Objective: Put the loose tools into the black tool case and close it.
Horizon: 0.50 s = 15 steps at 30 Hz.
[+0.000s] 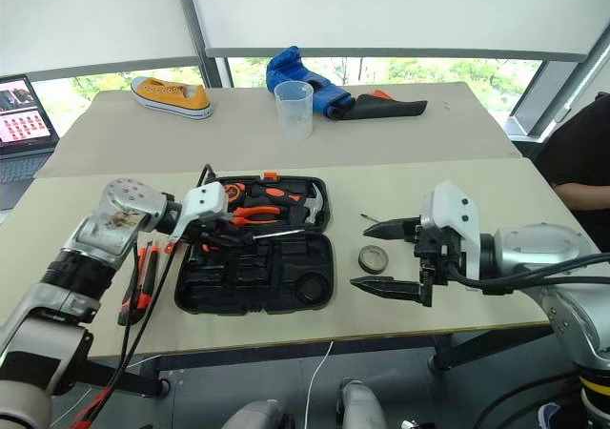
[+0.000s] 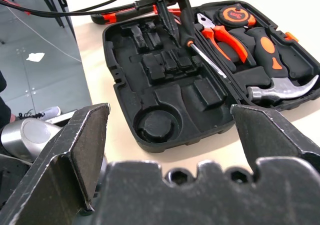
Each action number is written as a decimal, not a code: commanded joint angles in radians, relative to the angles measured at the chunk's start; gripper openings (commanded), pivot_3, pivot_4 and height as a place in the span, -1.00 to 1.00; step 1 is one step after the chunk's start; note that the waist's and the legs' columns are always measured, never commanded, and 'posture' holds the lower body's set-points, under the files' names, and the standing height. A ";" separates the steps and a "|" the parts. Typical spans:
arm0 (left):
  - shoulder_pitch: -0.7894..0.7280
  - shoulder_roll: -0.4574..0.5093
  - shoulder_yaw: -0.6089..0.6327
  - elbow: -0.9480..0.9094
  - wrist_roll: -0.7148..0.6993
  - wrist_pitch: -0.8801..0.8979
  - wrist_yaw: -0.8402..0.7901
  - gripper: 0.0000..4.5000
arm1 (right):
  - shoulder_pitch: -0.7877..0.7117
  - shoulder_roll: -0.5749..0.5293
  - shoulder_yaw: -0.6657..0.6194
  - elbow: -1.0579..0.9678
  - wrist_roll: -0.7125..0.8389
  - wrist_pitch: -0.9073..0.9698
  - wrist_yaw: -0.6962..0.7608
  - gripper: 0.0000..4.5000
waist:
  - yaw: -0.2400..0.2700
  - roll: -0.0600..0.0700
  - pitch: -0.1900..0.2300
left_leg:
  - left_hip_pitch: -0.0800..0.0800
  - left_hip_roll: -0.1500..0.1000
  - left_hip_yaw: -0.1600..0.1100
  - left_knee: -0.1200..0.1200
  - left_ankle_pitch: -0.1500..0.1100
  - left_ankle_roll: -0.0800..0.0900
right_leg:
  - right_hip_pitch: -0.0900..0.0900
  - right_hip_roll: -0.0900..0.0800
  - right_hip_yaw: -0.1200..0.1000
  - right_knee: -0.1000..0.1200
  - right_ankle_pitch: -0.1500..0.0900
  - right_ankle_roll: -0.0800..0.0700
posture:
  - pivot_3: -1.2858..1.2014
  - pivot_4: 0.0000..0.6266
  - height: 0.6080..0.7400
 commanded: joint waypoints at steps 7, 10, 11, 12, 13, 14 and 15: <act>-0.027 -0.021 0.019 0.044 0.022 -0.079 -0.029 -0.70 | -0.005 0.005 -0.032 -0.029 0.026 -0.001 -0.028 1.00 | 0.002 0.000 0.000 | 0.000 0.000 0.000 0.001 0.000 0.000 | 0.000 0.000 0.000 0.000 0.000 0.000 | 0.03 -0.52 0.75; -0.023 -0.019 0.022 0.043 0.026 -0.103 -0.034 -0.70 | -0.010 0.008 -0.026 -0.024 0.022 -0.004 -0.029 1.00 | 0.002 0.000 0.000 | 0.000 0.000 0.000 0.001 0.000 0.000 | 0.000 0.000 0.000 0.001 0.000 0.000 | 0.03 -0.52 0.75; -0.022 -0.019 0.023 0.042 0.025 -0.103 -0.036 -0.70 | -0.011 0.009 -0.025 -0.023 0.021 -0.005 -0.029 1.00 | 0.002 0.000 0.000 | 0.000 0.000 0.000 0.001 0.000 0.000 | 0.000 0.000 0.000 0.001 0.000 0.000 | 0.03 -0.52 0.75; -0.017 -0.011 0.021 0.029 0.024 -0.094 -0.048 -0.70 | -0.014 0.011 -0.022 -0.021 0.019 -0.006 -0.029 1.00 | 0.002 0.000 0.000 | 0.000 0.000 0.000 0.001 0.000 0.000 | 0.000 0.000 0.000 0.001 0.000 0.000 | 0.03 -0.52 0.75; -0.011 -0.003 0.017 0.021 0.028 -0.099 -0.057 -0.70 | -0.019 0.014 -0.017 -0.017 0.016 -0.008 -0.030 1.00 | 0.002 0.000 0.000 | 0.000 0.000 0.000 0.001 0.000 0.000 | 0.000 0.000 0.000 0.001 0.000 0.000 | 0.03 -0.52 0.75; -0.005 0.003 0.015 0.014 0.031 -0.103 -0.063 -0.70 | -0.022 0.016 -0.014 -0.017 0.014 -0.009 -0.031 1.00 | 0.002 0.000 0.000 | 0.000 0.000 0.000 0.001 0.000 0.000 | 0.000 0.000 0.000 0.001 0.000 0.000 | 0.03 -0.52 0.75; -0.004 0.005 0.012 0.019 0.039 -0.110 -0.061 -0.70 | -0.025 0.019 -0.012 -0.016 0.013 -0.010 -0.031 1.00 | 0.001 0.000 0.000 | 0.000 0.000 0.000 0.001 0.000 0.000 | 0.000 0.000 0.000 0.002 0.000 0.000 | 0.03 -0.52 0.75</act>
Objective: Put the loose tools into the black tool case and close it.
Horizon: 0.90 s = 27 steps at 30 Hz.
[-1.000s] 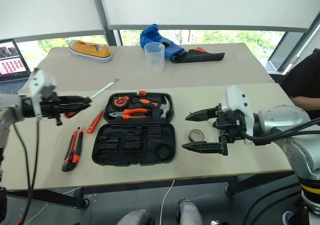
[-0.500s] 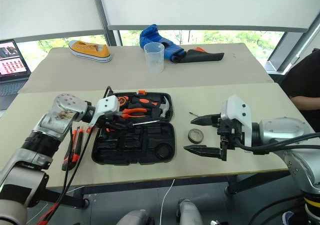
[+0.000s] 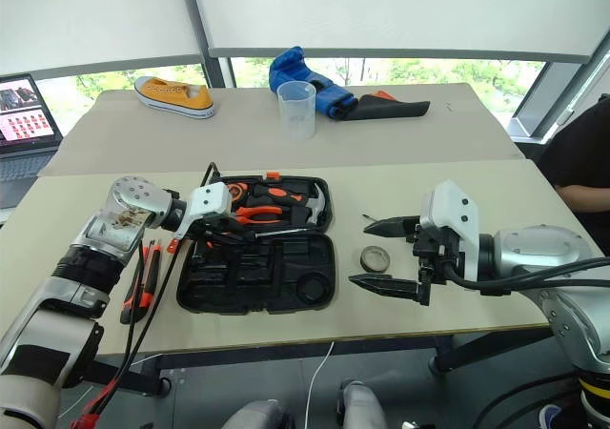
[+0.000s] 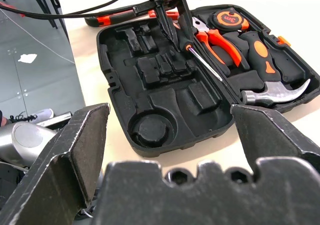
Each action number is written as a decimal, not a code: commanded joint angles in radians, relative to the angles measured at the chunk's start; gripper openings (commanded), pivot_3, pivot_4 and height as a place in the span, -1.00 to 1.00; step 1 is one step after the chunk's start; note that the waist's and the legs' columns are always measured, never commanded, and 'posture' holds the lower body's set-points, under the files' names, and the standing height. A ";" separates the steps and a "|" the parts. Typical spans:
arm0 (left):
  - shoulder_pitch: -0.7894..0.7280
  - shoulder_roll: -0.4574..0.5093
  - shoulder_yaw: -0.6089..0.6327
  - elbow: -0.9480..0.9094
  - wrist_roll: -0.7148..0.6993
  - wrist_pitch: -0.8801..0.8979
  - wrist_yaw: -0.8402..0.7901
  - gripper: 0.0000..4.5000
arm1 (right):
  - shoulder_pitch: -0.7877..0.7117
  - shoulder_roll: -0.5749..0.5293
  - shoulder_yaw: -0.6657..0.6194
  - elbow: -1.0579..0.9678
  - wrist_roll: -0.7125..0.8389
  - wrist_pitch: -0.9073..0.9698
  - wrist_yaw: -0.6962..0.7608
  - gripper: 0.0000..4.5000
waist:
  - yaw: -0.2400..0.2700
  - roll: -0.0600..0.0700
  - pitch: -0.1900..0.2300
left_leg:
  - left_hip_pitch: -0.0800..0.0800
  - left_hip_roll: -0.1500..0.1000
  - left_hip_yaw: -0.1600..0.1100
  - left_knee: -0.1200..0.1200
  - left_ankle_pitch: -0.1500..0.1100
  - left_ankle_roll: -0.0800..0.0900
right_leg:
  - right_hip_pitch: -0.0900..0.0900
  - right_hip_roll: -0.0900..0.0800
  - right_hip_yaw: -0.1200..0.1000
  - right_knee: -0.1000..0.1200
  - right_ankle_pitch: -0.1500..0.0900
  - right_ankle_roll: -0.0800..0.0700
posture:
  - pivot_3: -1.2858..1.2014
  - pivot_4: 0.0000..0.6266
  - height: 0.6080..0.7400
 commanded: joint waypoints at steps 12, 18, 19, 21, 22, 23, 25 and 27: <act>-0.028 0.015 0.040 -0.050 -0.001 0.041 -0.044 0.91 | -0.011 0.015 -0.013 -0.028 0.012 -0.007 -0.013 1.00 | 0.006 0.000 0.000 | 0.000 0.000 0.000 0.002 0.000 0.000 | 0.000 0.000 0.000 0.002 0.000 0.000 | 0.03 -0.52 0.75; -0.025 0.015 0.041 -0.060 -0.010 0.050 -0.071 0.55 | 0.006 0.016 -0.017 -0.035 0.011 -0.012 -0.013 1.00 | 0.003 0.000 0.000 | 0.000 0.000 0.000 0.003 0.000 0.001 | 0.000 0.000 0.000 0.003 0.000 0.000 | 0.03 -0.52 0.75; -0.023 0.015 0.039 -0.055 -0.006 0.040 -0.070 0.33 | 0.007 0.016 -0.018 -0.036 0.011 -0.012 -0.014 1.00 | 0.002 0.000 0.000 | 0.000 0.000 0.000 0.003 0.000 0.001 | 0.000 0.001 0.000 0.005 0.000 0.000 | 0.03 -0.52 0.75; -0.028 0.007 0.037 -0.035 0.005 0.034 -0.052 0.04 | 0.007 0.016 -0.019 -0.036 0.012 -0.013 -0.014 1.00 | 0.001 0.000 0.000 | 0.000 0.000 0.000 0.002 0.000 0.001 | 0.000 0.001 0.000 0.007 0.000 0.000 | 0.03 -0.52 0.75; -0.030 0.004 0.036 -0.028 0.008 0.033 -0.048 -0.14 | 0.009 0.015 -0.021 -0.035 0.011 -0.014 -0.014 1.00 | 0.001 0.000 0.000 | 0.000 0.000 0.000 0.002 0.000 0.001 | 0.000 0.001 0.000 0.006 0.000 0.000 | 0.03 -0.52 0.75; -0.032 0.001 0.034 -0.021 0.011 0.030 -0.046 -0.28 | 0.010 0.014 -0.022 -0.034 0.010 -0.015 -0.013 1.00 | 0.001 0.000 0.000 | 0.000 0.000 0.000 0.002 0.000 0.001 | 0.000 0.001 0.000 0.006 0.000 0.000 | 0.03 -0.52 0.75; -0.040 -0.006 0.032 0.000 0.019 0.020 -0.041 -0.66 | 0.012 0.013 -0.024 -0.033 0.008 -0.017 -0.013 1.00 | 0.001 0.000 0.000 | 0.000 0.000 0.000 0.002 0.000 0.001 | 0.000 0.001 0.000 0.006 0.000 0.000 | 0.03 -0.52 0.75; -0.045 -0.014 0.028 0.022 0.029 0.000 -0.038 -0.99 | 0.015 0.014 -0.024 -0.033 0.006 -0.019 -0.014 1.00 | 0.001 0.000 0.000 | 0.000 0.000 0.000 0.002 0.000 0.001 | 0.000 0.001 0.000 0.006 0.000 0.000 | 0.03 -0.52 0.75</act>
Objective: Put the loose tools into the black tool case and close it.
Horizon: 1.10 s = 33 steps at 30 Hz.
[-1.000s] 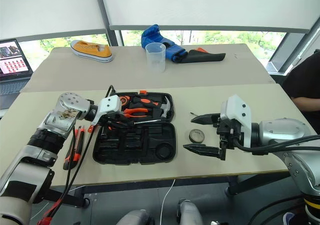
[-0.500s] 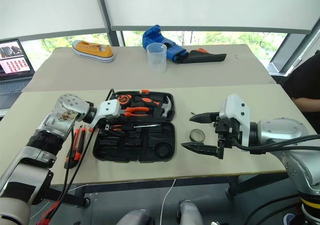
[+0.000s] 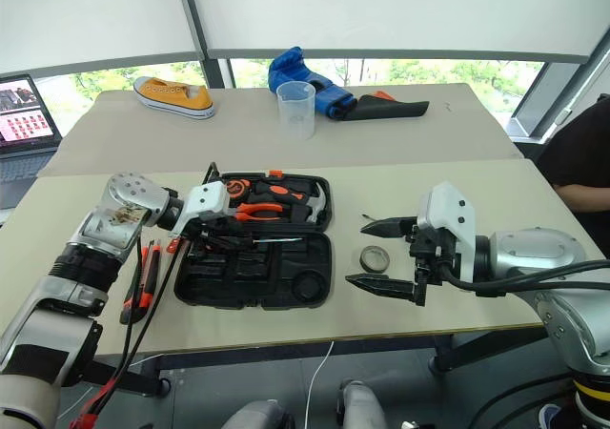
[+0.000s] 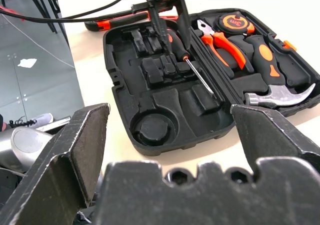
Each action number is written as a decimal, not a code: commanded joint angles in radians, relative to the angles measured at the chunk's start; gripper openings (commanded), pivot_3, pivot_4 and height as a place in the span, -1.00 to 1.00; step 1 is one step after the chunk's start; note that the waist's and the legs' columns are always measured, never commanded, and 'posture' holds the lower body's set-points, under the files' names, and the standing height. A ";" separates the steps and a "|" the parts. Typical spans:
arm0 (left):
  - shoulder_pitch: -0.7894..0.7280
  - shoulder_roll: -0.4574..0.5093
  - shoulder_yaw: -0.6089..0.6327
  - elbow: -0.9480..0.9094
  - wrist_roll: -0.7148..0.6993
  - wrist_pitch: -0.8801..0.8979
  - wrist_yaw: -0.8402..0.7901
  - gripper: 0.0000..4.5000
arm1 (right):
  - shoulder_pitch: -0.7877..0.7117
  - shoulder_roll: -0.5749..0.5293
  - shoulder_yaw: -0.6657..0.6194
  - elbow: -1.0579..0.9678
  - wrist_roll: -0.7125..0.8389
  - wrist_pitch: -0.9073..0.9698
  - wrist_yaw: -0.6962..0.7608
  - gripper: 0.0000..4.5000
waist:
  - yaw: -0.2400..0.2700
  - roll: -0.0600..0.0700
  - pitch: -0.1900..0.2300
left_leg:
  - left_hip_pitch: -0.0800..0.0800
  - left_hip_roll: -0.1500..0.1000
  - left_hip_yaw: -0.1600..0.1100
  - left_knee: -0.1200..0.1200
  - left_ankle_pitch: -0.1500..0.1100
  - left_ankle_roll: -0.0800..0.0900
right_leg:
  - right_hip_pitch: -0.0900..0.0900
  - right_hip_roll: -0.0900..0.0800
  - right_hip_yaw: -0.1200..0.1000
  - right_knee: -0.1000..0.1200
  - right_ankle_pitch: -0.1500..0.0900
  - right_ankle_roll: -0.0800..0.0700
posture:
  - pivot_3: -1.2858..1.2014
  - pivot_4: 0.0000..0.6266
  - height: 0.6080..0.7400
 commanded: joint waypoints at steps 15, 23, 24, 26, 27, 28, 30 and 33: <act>-0.002 -0.036 -0.036 0.072 0.106 -0.171 0.069 -0.99 | 0.049 0.007 -0.041 -0.039 -0.010 -0.021 -0.035 1.00 | 0.009 0.000 -0.001 | 0.004 0.000 0.000 0.000 0.000 0.000 | 0.003 -0.002 0.001 -0.003 0.000 0.000 | 0.03 -0.52 0.75; -0.039 0.016 0.141 -0.131 -0.195 0.183 -0.105 -0.10 | 0.237 -0.028 -0.187 0.036 -0.078 -0.014 -0.056 1.00 | 0.009 -0.002 -0.001 | 0.001 0.000 0.001 0.003 0.000 0.001 | 0.001 0.004 0.000 0.003 0.000 0.001 | 0.03 -0.52 0.75; -0.042 0.030 0.161 -0.176 -0.243 0.262 -0.122 0.04 | 0.267 -0.037 -0.207 0.064 -0.099 -0.026 -0.043 1.00 | 0.007 -0.002 -0.001 | 0.000 0.001 0.001 0.003 0.000 0.001 | 0.000 0.003 0.000 0.003 0.000 0.001 | 0.03 -0.52 0.75; -0.032 0.060 0.187 -0.315 -0.354 0.426 -0.147 0.39 | 0.279 -0.061 -0.208 0.182 -0.171 -0.065 -0.039 1.00 | 0.001 -0.002 -0.001 | 0.000 0.000 0.001 0.003 -0.001 0.002 | 0.000 0.004 0.000 0.002 0.000 0.001 | 0.03 -0.52 0.75; -0.017 0.068 0.194 -0.386 -0.395 0.480 -0.150 0.53 | 0.257 -0.068 -0.186 0.244 -0.202 -0.080 -0.046 1.00 | -0.001 -0.001 -0.001 | 0.000 0.000 0.001 0.004 -0.001 0.002 | 0.000 0.004 0.000 0.002 0.000 0.001 | 0.03 -0.52 0.75; -0.003 0.070 0.198 -0.439 -0.425 0.514 -0.145 0.66 | 0.226 -0.070 -0.158 0.293 -0.226 -0.091 -0.051 1.00 | -0.002 -0.001 -0.001 | 0.000 0.000 0.001 0.004 -0.002 0.003 | 0.000 0.004 0.000 0.002 0.000 0.001 | 0.03 -0.52 0.75; 0.020 0.069 0.203 -0.520 -0.473 0.572 -0.126 0.99 | 0.154 -0.068 -0.082 0.383 -0.285 -0.122 -0.050 1.00 | -0.004 -0.001 -0.001 | 0.001 0.000 0.003 0.003 -0.002 0.003 | 0.000 0.004 0.001 0.001 0.000 0.001 | 0.03 -0.52 0.75; 0.051 0.070 0.202 -0.589 -0.499 0.600 -0.091 0.99 | 0.035 -0.045 0.035 0.521 -0.389 -0.177 -0.049 1.00 | -0.013 -0.001 -0.001 | 0.005 0.000 0.006 0.002 -0.002 0.002 | 0.001 0.001 0.004 -0.001 0.000 0.001 | 0.03 -0.52 0.75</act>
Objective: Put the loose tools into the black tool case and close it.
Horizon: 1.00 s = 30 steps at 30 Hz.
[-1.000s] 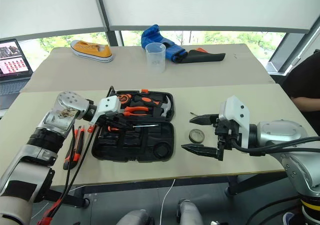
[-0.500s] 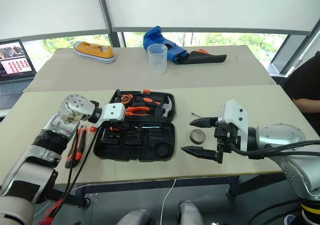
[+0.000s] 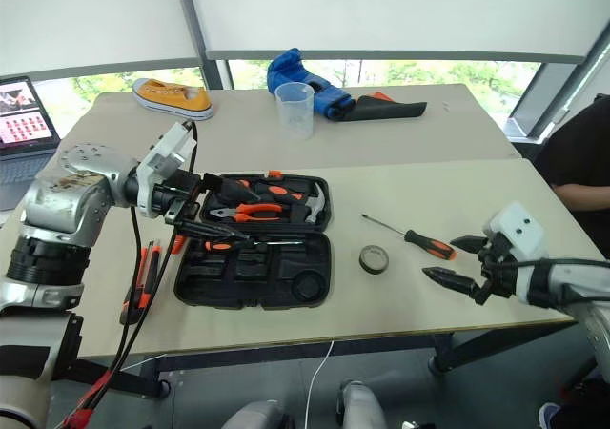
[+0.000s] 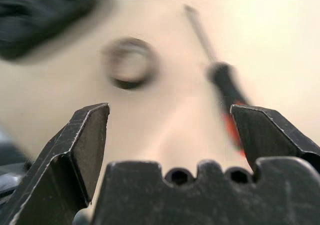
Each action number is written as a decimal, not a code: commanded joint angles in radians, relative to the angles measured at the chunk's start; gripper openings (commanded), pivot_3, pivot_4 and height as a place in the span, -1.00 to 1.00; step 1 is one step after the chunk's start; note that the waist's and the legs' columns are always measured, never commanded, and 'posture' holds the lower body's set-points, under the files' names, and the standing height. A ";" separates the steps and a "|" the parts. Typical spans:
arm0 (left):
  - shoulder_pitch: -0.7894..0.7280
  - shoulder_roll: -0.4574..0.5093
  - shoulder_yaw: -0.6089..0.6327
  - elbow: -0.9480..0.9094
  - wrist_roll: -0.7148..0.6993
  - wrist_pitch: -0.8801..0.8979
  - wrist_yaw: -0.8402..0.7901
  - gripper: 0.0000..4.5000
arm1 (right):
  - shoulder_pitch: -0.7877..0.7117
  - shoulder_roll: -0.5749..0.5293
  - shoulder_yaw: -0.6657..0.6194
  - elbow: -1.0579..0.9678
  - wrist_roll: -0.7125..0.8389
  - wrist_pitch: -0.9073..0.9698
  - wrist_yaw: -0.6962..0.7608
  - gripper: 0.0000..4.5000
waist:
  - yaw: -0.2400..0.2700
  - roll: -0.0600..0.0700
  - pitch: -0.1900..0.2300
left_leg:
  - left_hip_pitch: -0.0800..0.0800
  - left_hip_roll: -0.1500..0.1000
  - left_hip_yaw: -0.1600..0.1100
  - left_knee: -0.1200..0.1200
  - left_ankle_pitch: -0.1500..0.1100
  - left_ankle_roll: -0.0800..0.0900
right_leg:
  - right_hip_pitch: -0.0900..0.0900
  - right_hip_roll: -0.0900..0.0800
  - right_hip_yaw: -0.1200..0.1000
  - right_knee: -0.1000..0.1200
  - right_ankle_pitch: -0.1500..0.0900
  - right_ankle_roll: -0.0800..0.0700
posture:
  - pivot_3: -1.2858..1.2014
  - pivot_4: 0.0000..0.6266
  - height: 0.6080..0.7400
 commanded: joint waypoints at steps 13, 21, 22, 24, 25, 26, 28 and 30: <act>0.118 0.076 0.020 -0.172 -0.039 -0.005 0.112 1.00 | -0.400 0.154 0.326 0.552 -0.337 -0.240 0.069 0.38 | -0.016 0.000 0.000 | 0.001 0.001 0.000 -0.003 0.003 -0.005 | -0.001 0.002 0.009 0.002 0.000 -0.001 | 0.03 -0.52 0.75; 0.263 0.224 0.091 -0.158 -0.020 -0.090 0.097 1.00 | -0.462 0.173 0.295 0.525 -0.314 -0.252 0.133 -0.54 | -0.020 0.000 0.000 | 0.002 0.001 0.001 -0.004 0.003 -0.005 | -0.002 0.003 0.010 0.002 0.000 -0.002 | 0.03 -0.52 0.75; 0.283 0.244 0.110 -0.160 -0.028 -0.083 0.102 1.00 | -0.483 0.178 0.299 0.512 -0.309 -0.249 0.149 -0.54 | -0.022 0.000 0.001 | 0.002 0.001 0.001 -0.004 0.003 -0.005 | -0.003 0.003 0.010 0.002 0.000 -0.002 | 0.03 -0.52 0.75; 0.322 0.280 0.132 -0.177 -0.041 -0.064 0.104 1.00 | -0.522 0.201 0.318 0.497 -0.313 -0.254 0.173 -0.54 | -0.023 0.000 0.001 | 0.001 0.001 0.002 -0.004 0.003 -0.005 | -0.005 0.003 0.011 0.003 0.000 -0.002 | 0.03 -0.52 0.75; 0.348 0.295 0.148 -0.186 -0.043 -0.071 0.100 1.00 | -0.550 0.224 0.334 0.480 -0.315 -0.248 0.183 -0.54 | -0.024 0.001 0.001 | 0.001 0.001 0.002 -0.004 0.003 -0.005 | -0.005 0.003 0.011 0.003 0.000 -0.002 | 0.03 -0.52 0.75; 0.371 0.309 0.162 -0.192 -0.042 -0.077 0.099 1.00 | -0.576 0.248 0.350 0.459 -0.315 -0.238 0.192 -0.54 | -0.025 0.001 0.001 | 0.001 0.001 0.002 -0.004 0.003 -0.005 | -0.005 0.003 0.011 0.003 0.000 -0.002 | 0.03 -0.52 0.75; 0.411 0.330 0.197 -0.196 -0.043 -0.086 0.111 1.00 | -0.627 0.304 0.390 0.409 -0.318 -0.214 0.210 -0.54 | -0.030 0.001 0.001 | 0.001 0.001 0.002 -0.005 0.003 -0.005 | -0.005 0.004 0.011 0.003 0.000 -0.002 | 0.03 -0.52 0.75; 0.440 0.350 0.231 -0.198 -0.051 -0.081 0.118 1.00 | -0.662 0.350 0.428 0.360 -0.312 -0.188 0.242 -0.54 | -0.029 0.000 0.001 | 0.000 0.001 0.002 -0.005 0.003 -0.005 | -0.007 0.004 0.011 0.003 0.000 -0.002 | 0.03 -0.52 0.75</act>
